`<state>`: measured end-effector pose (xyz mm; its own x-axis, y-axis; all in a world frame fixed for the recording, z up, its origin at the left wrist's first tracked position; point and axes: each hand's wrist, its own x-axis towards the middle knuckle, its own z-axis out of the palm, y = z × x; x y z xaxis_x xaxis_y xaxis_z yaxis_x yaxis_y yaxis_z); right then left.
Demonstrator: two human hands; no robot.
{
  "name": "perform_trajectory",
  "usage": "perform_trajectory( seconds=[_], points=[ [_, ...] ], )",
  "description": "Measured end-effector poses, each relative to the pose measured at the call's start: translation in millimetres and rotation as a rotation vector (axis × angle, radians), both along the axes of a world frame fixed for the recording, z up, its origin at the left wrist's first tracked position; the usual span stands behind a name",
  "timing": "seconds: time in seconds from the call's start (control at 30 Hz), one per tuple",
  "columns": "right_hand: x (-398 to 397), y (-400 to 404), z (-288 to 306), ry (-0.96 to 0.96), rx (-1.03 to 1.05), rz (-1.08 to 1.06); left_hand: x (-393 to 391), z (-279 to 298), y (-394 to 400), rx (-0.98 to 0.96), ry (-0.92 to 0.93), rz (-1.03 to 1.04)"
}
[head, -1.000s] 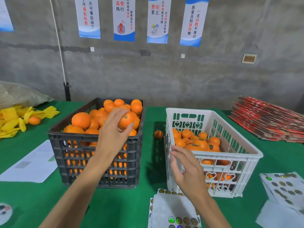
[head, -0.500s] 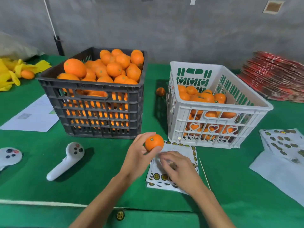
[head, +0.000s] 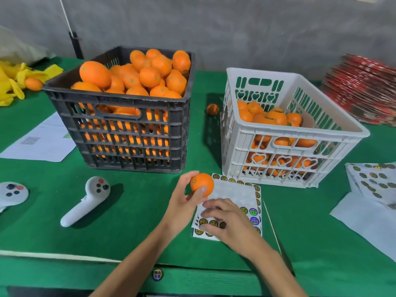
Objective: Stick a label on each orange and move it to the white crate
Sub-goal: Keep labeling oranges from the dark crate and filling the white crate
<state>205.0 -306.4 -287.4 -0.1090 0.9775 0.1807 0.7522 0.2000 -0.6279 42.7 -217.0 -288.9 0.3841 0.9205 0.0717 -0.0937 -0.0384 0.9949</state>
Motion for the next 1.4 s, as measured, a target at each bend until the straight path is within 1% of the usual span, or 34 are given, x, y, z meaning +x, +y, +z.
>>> perform_trajectory(
  seconds=[0.13, 0.37, 0.5, 0.67, 0.83, 1.0, 1.07, 1.17, 1.33, 1.4],
  points=[
    [-1.0, 9.3, 1.5, -0.028, 0.014, -0.027, 3.2, -4.9, 6.2, 0.041, 0.068, -0.012],
    [-4.9, 9.5, -3.7, -0.084, 0.105, -0.049, 3.5, -10.7, 6.9, 0.060, 0.097, -0.019],
    [-7.9, 6.1, -2.9, -0.099, 0.158, -0.039, 3.1, -14.3, 7.6, 0.037, 0.087, -0.032],
    [-11.2, 5.1, -0.7, -0.053, 0.116, -0.072, 2.9, -15.4, 7.5, 0.043, 0.104, -0.029],
    [-13.4, 8.0, 5.3, 0.099, 0.001, -0.140, 2.7, -15.4, 6.6, 0.061, 0.117, -0.028],
    [-13.8, 6.3, 3.8, 0.062, -0.010, -0.154, 1.7, -14.8, 4.7, 0.092, 0.147, -0.015],
    [-13.9, 5.1, 4.0, 0.060, 0.004, -0.148, 2.4, -15.5, 5.9, 0.079, 0.131, -0.015],
    [-14.6, 4.2, 3.2, -0.005, 0.035, -0.128, 3.2, -17.3, 6.4, 0.055, 0.108, -0.024],
    [-13.8, 2.0, -0.9, -0.034, -0.033, -0.134, 2.9, -16.9, 5.4, 0.066, 0.123, -0.018],
    [-15.5, 2.3, -2.7, -0.005, -0.045, -0.162, 2.6, -16.9, 5.8, 0.054, 0.116, -0.022]
  ],
)
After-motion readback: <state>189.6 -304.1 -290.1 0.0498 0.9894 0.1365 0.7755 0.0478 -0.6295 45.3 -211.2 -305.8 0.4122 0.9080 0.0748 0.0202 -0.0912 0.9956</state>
